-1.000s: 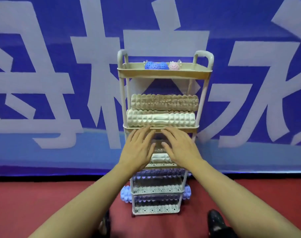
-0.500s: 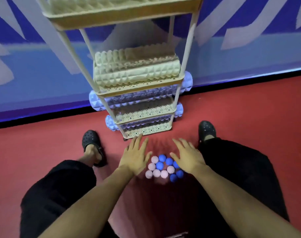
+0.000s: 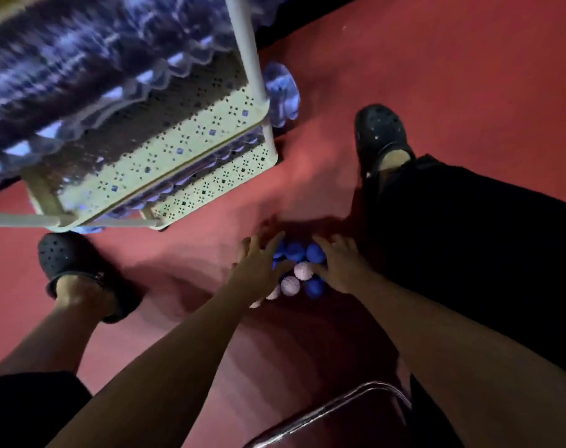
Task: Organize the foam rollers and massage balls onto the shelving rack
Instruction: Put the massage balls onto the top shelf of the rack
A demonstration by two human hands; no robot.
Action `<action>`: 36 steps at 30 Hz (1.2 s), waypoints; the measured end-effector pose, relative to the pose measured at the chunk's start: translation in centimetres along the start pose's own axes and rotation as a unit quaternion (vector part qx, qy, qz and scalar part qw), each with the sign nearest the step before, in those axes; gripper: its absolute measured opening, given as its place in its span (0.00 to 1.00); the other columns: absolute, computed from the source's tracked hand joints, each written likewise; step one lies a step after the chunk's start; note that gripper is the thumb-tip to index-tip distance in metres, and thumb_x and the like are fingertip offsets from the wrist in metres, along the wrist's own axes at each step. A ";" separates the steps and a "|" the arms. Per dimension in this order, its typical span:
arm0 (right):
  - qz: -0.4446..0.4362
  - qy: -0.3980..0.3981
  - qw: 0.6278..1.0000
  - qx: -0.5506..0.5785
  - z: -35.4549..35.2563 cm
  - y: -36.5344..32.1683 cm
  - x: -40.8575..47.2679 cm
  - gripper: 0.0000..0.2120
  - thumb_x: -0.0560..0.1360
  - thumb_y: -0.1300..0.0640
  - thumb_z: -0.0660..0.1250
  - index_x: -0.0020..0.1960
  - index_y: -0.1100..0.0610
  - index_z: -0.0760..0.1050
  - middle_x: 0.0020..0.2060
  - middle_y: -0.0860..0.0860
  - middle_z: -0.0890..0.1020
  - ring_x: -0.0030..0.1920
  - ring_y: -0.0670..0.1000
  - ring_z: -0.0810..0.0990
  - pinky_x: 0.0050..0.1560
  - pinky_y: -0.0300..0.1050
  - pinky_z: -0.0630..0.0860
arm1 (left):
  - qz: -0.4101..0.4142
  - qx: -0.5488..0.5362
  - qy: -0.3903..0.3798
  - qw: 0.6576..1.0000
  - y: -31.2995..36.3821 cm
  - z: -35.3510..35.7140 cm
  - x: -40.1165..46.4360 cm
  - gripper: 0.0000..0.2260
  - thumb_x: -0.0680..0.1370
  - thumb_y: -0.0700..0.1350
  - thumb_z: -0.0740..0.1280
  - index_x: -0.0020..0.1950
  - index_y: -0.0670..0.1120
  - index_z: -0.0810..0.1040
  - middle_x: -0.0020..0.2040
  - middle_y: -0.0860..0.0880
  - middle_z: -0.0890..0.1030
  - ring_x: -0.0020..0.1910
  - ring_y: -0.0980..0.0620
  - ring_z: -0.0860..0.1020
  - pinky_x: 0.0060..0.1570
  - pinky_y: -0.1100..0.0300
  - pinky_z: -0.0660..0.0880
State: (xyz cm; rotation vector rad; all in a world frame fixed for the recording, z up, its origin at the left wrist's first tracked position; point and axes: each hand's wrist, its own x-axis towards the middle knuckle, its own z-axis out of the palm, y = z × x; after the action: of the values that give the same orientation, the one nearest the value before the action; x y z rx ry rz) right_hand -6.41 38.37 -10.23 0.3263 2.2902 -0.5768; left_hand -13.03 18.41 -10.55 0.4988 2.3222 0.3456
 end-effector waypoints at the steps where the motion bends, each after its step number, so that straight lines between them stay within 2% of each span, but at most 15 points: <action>1: 0.004 -0.011 1.000 0.008 0.7 0.3 0.8 0.34 0.79 0.44 0.65 0.80 0.50 0.57 0.74 0.57 0.64 0.71 0.61 0.63 0.72 0.50 0.57 | -0.011 0.000 -0.022 1.000 -0.4 0.8 1.1 0.33 0.78 0.70 0.52 0.80 0.57 0.59 0.75 0.41 0.62 0.73 0.36 0.60 0.69 0.40 0.65; 4: 0.008 -0.003 1.000 0.016 2.5 0.7 2.6 0.31 0.79 0.43 0.65 0.78 0.48 0.61 0.70 0.55 0.67 0.67 0.60 0.65 0.70 0.50 0.60 | -0.028 0.011 -0.048 0.998 -1.9 3.0 3.4 0.38 0.73 0.76 0.45 0.79 0.59 0.58 0.74 0.42 0.61 0.72 0.35 0.60 0.70 0.39 0.63; 7: 0.012 0.000 1.000 0.021 3.5 1.1 3.8 0.27 0.79 0.41 0.63 0.75 0.47 0.65 0.67 0.55 0.67 0.66 0.59 0.65 0.70 0.51 0.62 | -0.052 0.007 -0.079 0.996 -2.9 4.3 4.5 0.32 0.76 0.71 0.50 0.77 0.59 0.57 0.73 0.41 0.61 0.70 0.36 0.60 0.70 0.39 0.62; 11: 0.025 0.013 0.999 0.031 4.0 1.5 4.6 0.26 0.79 0.40 0.63 0.73 0.49 0.68 0.66 0.54 0.68 0.67 0.58 0.63 0.69 0.54 0.67 | -0.047 -0.013 -0.072 0.996 -3.1 4.6 4.8 0.26 0.80 0.66 0.54 0.76 0.58 0.59 0.71 0.41 0.61 0.67 0.37 0.62 0.65 0.38 0.68; 15: 0.026 0.013 0.999 0.036 4.2 1.7 4.6 0.25 0.79 0.39 0.63 0.71 0.51 0.69 0.66 0.52 0.71 0.66 0.56 0.64 0.68 0.52 0.68 | -0.025 -0.018 -0.079 0.996 -3.5 5.0 5.2 0.29 0.75 0.70 0.46 0.73 0.60 0.57 0.70 0.41 0.64 0.67 0.36 0.65 0.63 0.39 0.70; 17: 0.027 0.012 0.999 0.036 4.1 1.8 4.5 0.25 0.79 0.39 0.62 0.70 0.51 0.69 0.66 0.52 0.72 0.66 0.56 0.65 0.67 0.51 0.68 | -0.026 -0.022 -0.079 0.996 -3.4 4.9 5.2 0.25 0.78 0.67 0.52 0.73 0.59 0.59 0.68 0.43 0.64 0.65 0.37 0.66 0.62 0.39 0.70; 19: 0.031 0.007 0.999 0.038 4.1 1.7 4.4 0.24 0.79 0.39 0.62 0.70 0.52 0.69 0.66 0.52 0.72 0.65 0.57 0.65 0.66 0.52 0.69 | -0.036 -0.024 -0.077 0.996 -3.1 4.5 5.0 0.22 0.81 0.60 0.59 0.74 0.57 0.63 0.67 0.45 0.64 0.64 0.38 0.66 0.60 0.37 0.72; 23: 0.037 0.006 0.999 0.040 3.4 1.4 4.2 0.24 0.80 0.39 0.60 0.69 0.52 0.69 0.64 0.53 0.73 0.63 0.58 0.67 0.64 0.53 0.70 | -0.035 -0.013 -0.061 0.997 -2.7 3.6 4.5 0.21 0.82 0.58 0.60 0.73 0.55 0.65 0.67 0.46 0.64 0.64 0.40 0.65 0.55 0.37 0.74; 25: 0.037 0.005 0.999 0.038 2.8 1.0 3.9 0.24 0.80 0.39 0.59 0.68 0.53 0.69 0.64 0.54 0.73 0.62 0.59 0.69 0.64 0.54 0.70 | -0.035 -0.018 -0.059 0.997 -2.5 2.8 4.1 0.22 0.81 0.63 0.57 0.73 0.56 0.66 0.67 0.46 0.66 0.61 0.40 0.66 0.56 0.39 0.73; 28: 0.038 0.029 0.998 0.047 1.3 0.1 3.2 0.23 0.81 0.40 0.59 0.67 0.56 0.69 0.63 0.55 0.73 0.61 0.60 0.69 0.64 0.55 0.69 | -0.018 -0.014 -0.038 0.999 -2.5 1.6 3.4 0.35 0.73 0.76 0.41 0.69 0.58 0.65 0.65 0.49 0.69 0.59 0.42 0.67 0.58 0.41 0.71; 30: 0.029 0.060 0.996 0.057 -0.2 -0.8 2.4 0.23 0.81 0.41 0.59 0.67 0.58 0.69 0.63 0.56 0.73 0.61 0.61 0.70 0.66 0.55 0.66 | -0.008 0.004 -0.035 0.999 -2.4 0.2 2.9 0.37 0.73 0.75 0.37 0.69 0.56 0.66 0.64 0.47 0.69 0.60 0.41 0.67 0.58 0.41 0.70; 31: 0.016 0.075 0.995 0.057 -1.1 -1.3 1.9 0.24 0.81 0.42 0.59 0.68 0.58 0.69 0.63 0.57 0.74 0.62 0.61 0.71 0.67 0.54 0.64 | -0.008 0.013 -0.031 0.999 -1.8 -1.0 2.4 0.35 0.75 0.73 0.38 0.69 0.54 0.66 0.63 0.46 0.69 0.60 0.40 0.67 0.59 0.40 0.70; 34: -0.017 0.098 0.994 0.052 -4.4 -3.0 -0.6 0.23 0.82 0.42 0.58 0.68 0.58 0.67 0.64 0.56 0.73 0.64 0.60 0.70 0.69 0.52 0.60 | -0.018 0.004 0.012 1.000 1.1 -5.5 -0.4 0.24 0.81 0.63 0.53 0.70 0.51 0.67 0.60 0.43 0.69 0.58 0.40 0.69 0.61 0.42 0.70; 36: -0.033 0.116 0.990 0.072 -6.9 -4.5 -3.0 0.23 0.82 0.42 0.58 0.69 0.57 0.67 0.65 0.56 0.73 0.64 0.60 0.68 0.70 0.51 0.60 | -0.012 0.001 0.044 0.999 2.7 -8.5 -2.9 0.22 0.82 0.60 0.56 0.72 0.50 0.66 0.61 0.43 0.68 0.58 0.41 0.68 0.62 0.43 0.69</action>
State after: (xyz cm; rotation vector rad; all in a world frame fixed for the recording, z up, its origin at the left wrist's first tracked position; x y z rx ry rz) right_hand -10.22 37.73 -2.35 0.4059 2.4954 -0.7761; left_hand -16.43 18.66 -1.80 0.4646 2.4117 0.3608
